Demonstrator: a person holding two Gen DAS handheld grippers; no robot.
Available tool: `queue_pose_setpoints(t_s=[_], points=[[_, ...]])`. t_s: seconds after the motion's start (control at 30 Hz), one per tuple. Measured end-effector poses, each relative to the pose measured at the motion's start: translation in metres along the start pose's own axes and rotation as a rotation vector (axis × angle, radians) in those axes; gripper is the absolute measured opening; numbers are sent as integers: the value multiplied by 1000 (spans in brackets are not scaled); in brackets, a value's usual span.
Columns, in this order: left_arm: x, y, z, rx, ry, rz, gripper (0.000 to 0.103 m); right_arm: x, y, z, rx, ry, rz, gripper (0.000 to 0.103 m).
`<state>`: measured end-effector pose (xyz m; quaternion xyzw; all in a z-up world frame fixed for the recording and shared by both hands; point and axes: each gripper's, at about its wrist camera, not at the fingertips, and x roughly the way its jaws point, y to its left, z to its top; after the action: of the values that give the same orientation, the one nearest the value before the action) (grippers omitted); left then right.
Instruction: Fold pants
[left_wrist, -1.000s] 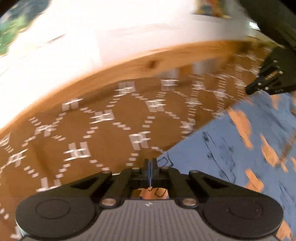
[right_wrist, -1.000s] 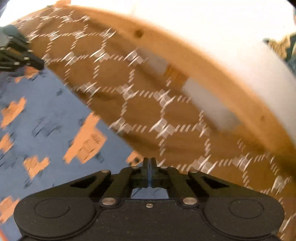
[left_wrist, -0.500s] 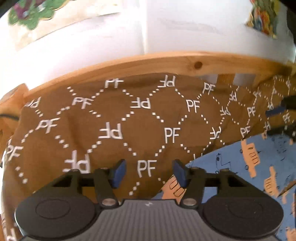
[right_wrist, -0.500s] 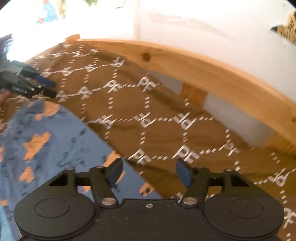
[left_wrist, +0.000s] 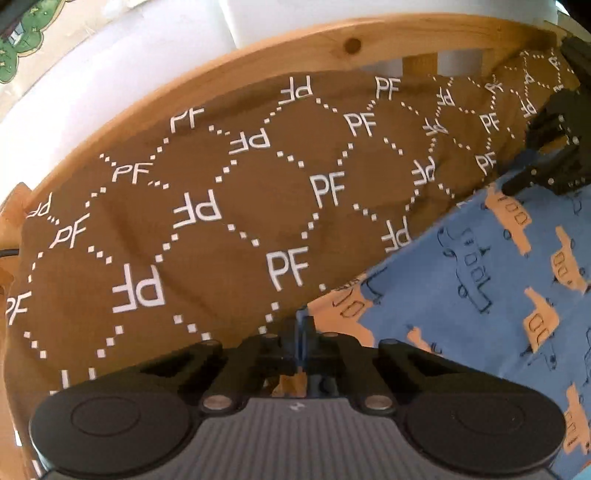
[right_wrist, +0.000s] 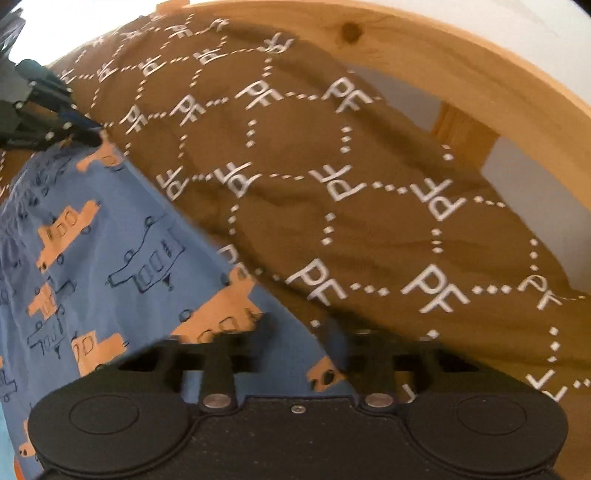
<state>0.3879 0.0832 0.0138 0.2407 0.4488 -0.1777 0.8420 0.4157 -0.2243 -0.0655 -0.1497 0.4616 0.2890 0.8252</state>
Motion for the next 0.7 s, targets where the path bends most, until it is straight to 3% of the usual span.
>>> queue_pose_setpoints(t_s=[0.13,0.37,0.5,0.7], points=[[-5,3,-4,-48,-49,30,1,-19,21,0,-69,-56,-91,0],[-29,2,-8,-64,-127,125,1,-54,50,2,-35,-205,-262,0],[-56,-12,-20,-25,-216,181,1,-82,85,-14,-93,-299,-373,0],[-109,-25,-57,-1,-362,182,1,-134,149,-67,-177,-422,-397,0]])
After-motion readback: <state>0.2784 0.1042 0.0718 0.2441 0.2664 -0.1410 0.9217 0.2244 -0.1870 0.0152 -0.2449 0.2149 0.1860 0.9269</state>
